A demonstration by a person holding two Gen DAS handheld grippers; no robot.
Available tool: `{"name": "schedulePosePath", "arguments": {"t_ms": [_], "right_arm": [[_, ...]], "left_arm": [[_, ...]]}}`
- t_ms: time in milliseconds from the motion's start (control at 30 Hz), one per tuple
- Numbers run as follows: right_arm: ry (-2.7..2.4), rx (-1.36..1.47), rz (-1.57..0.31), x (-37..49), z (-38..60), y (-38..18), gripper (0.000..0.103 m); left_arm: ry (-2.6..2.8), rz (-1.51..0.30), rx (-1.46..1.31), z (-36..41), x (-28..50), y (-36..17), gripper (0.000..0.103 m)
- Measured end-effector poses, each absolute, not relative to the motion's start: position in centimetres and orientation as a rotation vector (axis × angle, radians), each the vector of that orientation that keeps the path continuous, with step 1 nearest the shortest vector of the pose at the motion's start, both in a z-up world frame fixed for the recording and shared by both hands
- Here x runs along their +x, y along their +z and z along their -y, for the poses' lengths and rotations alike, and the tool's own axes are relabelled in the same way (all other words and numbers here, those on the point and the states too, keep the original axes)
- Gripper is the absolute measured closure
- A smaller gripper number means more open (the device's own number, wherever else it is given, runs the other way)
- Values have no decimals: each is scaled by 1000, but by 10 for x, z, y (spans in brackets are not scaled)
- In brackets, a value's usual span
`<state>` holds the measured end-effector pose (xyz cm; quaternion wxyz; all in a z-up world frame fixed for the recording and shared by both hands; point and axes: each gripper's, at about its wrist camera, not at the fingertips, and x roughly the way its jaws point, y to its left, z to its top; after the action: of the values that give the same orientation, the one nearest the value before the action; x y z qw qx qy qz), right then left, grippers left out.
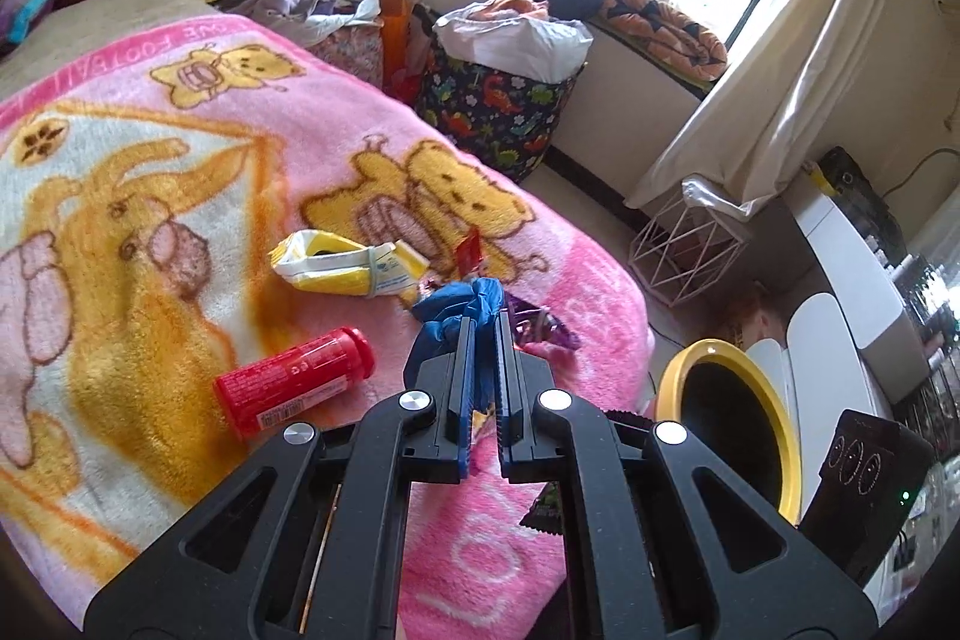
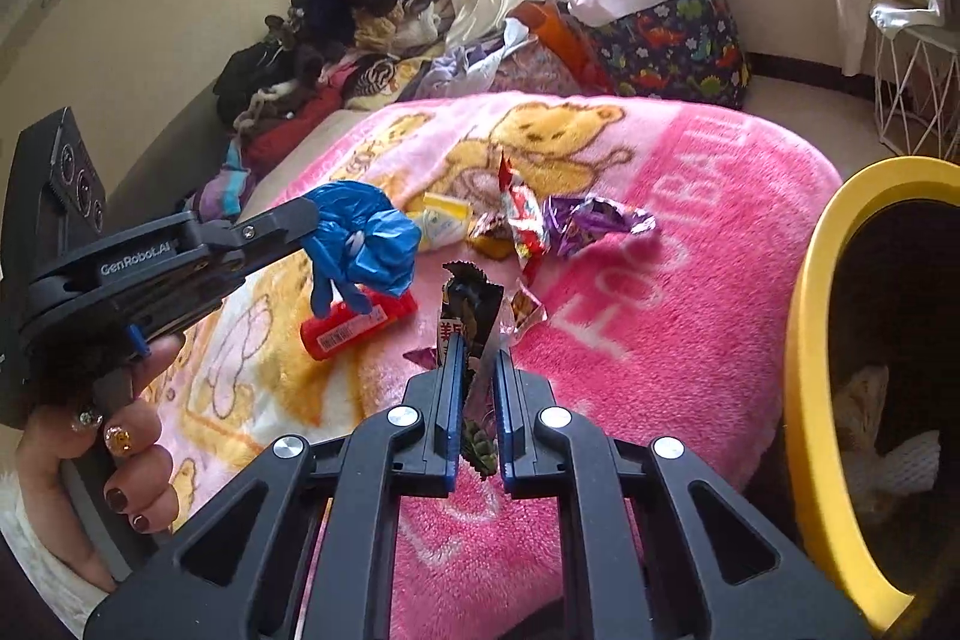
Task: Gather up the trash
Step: 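Lift the green packet and blue wrapper off the blanket with both tools, then carry the green packet and blue wrapper in both tools over the yellow bin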
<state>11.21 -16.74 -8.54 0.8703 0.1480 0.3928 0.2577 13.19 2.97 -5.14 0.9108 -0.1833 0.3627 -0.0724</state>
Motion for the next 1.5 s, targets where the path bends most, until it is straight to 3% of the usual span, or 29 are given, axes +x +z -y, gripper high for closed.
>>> {"name": "schedulePosePath", "arguments": {"t_ms": [1500], "right_arm": [[341,438,-657,78,282,-42,94]], "left_arm": [[-356,-722,-246,85,116,-18,100]]}}
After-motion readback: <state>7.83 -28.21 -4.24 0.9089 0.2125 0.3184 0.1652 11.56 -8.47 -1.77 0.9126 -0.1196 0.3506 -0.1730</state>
